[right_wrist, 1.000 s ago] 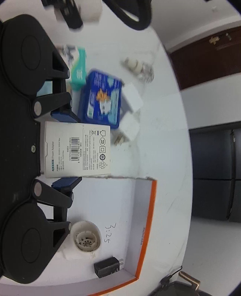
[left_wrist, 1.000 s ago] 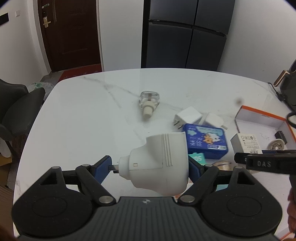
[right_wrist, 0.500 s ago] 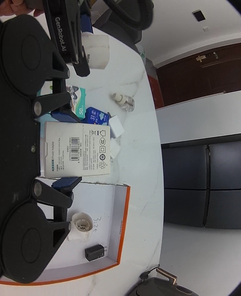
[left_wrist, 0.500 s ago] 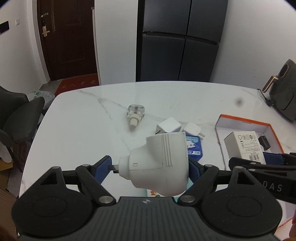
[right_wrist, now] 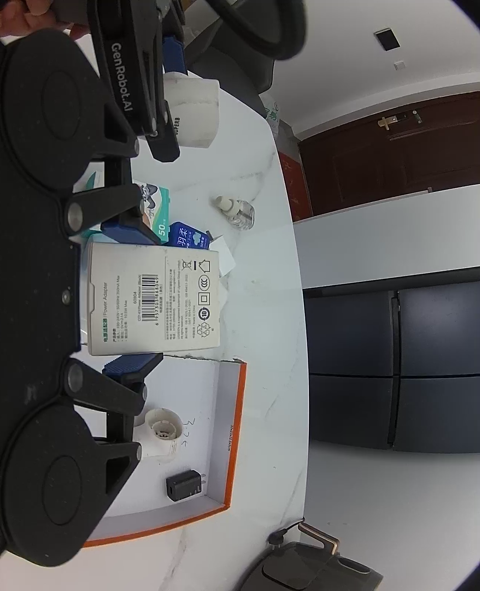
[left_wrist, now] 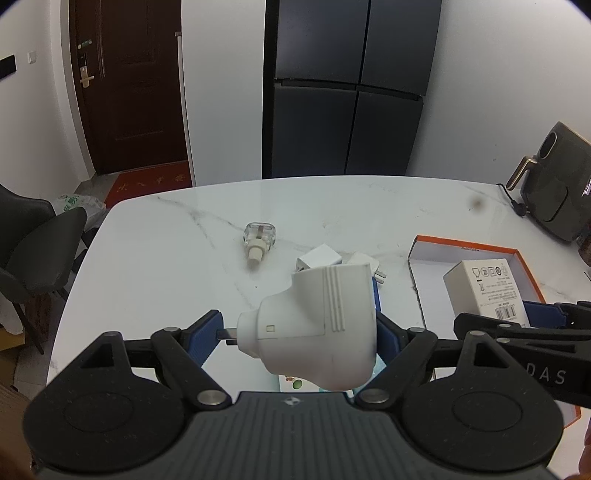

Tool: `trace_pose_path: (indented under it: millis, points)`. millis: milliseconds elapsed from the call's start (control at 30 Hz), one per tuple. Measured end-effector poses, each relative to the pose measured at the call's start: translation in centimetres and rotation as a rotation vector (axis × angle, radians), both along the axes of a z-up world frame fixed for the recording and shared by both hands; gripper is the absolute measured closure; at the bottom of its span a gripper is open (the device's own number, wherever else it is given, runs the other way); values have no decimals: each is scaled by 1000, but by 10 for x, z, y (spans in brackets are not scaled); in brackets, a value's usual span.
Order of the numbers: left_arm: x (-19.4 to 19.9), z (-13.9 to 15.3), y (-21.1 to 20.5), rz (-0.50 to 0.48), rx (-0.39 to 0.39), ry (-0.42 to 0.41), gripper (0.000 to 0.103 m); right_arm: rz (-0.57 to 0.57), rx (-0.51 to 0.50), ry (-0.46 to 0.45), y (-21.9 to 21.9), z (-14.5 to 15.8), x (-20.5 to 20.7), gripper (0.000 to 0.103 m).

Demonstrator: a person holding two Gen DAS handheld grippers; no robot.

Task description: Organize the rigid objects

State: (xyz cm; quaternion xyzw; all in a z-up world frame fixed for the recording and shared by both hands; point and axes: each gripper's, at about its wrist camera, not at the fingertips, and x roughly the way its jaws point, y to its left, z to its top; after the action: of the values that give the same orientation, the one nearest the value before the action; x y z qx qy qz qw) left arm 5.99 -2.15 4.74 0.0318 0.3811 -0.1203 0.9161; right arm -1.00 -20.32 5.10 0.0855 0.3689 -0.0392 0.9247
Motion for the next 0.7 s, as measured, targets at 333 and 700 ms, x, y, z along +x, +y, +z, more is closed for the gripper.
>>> trace_pose_path:
  millis: [333, 700]
  points:
    - [-3, 2, 2, 17, 1, -2, 17, 3, 6, -11, 1, 2, -5, 32]
    - [-5, 2, 2, 21, -2, 4, 17, 1, 5, -14, 0, 4, -8, 32]
